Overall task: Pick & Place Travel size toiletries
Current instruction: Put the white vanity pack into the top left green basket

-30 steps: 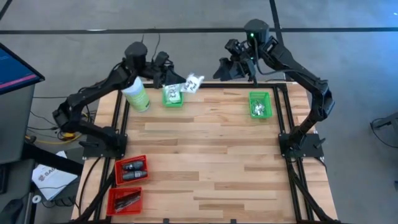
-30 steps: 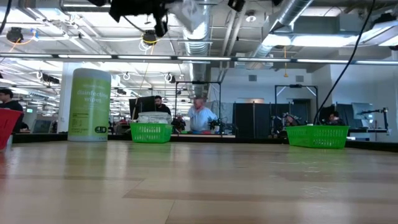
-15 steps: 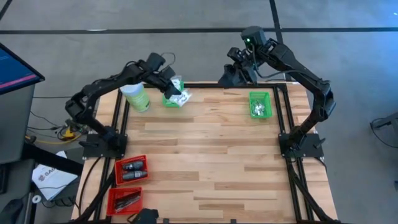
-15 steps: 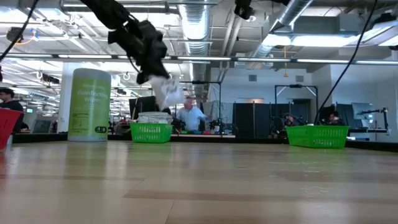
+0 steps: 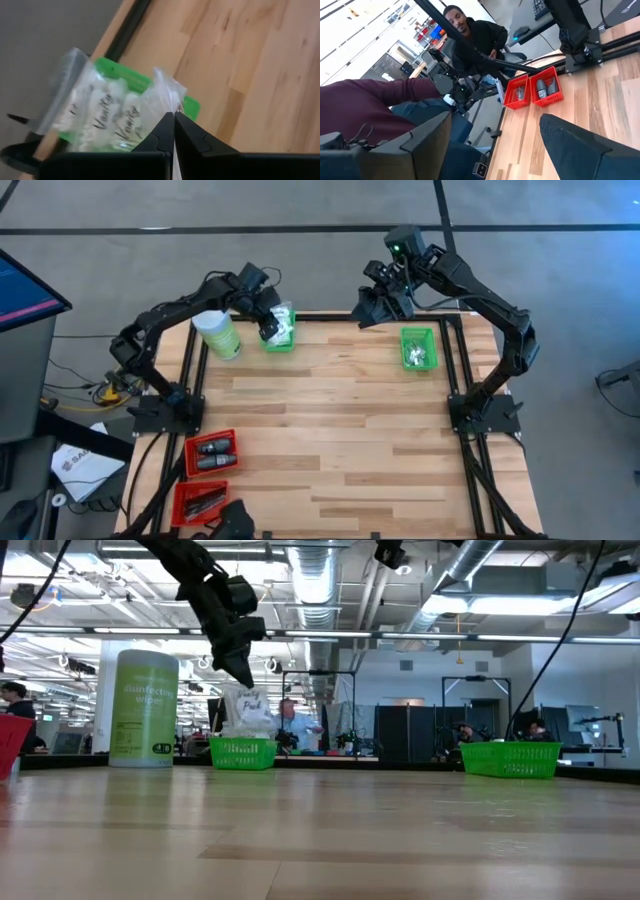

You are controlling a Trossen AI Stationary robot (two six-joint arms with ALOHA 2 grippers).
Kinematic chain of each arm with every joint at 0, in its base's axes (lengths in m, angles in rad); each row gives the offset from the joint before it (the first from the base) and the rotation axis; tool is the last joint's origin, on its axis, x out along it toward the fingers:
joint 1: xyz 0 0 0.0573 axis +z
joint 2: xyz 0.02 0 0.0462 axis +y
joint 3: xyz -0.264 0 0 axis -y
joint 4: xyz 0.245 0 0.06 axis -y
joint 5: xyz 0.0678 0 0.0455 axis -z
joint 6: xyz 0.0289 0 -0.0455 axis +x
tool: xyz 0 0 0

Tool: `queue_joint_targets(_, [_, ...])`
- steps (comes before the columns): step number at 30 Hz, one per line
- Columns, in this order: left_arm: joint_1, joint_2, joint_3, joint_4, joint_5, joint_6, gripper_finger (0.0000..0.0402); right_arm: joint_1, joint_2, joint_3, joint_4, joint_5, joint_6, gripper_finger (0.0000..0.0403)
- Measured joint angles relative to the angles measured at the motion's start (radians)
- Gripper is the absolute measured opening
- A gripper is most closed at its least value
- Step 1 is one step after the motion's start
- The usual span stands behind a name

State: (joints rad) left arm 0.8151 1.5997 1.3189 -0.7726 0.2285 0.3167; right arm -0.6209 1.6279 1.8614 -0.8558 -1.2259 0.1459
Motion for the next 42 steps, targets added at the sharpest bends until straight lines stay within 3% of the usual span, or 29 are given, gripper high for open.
queue_joint_targets(11, [0.005, 0.206, 0.159, -0.264, -0.022, 0.174, 0.0, 0.0, 0.001, 0.0, 0.003, 0.0, -0.007, 0.0296])
queue_joint_targets(22, [0.004, 0.229, 0.185, -0.186, -0.056, 0.229, 0.0001, 0.0, 0.001, 0.0, -0.004, 0.051, -0.013, 0.0296])
queue_joint_targets(35, [-0.06, 0.241, 0.185, -0.177, -0.115, 0.263, 0.0034, 0.005, 0.001, 0.0, -0.026, 0.079, 0.0, 0.0296])
queue_joint_targets(42, [-0.105, 0.255, 0.185, -0.168, -0.301, 0.249, 0.0075, 0.017, 0.001, 0.0, -0.037, 0.101, 0.002, 0.0296])
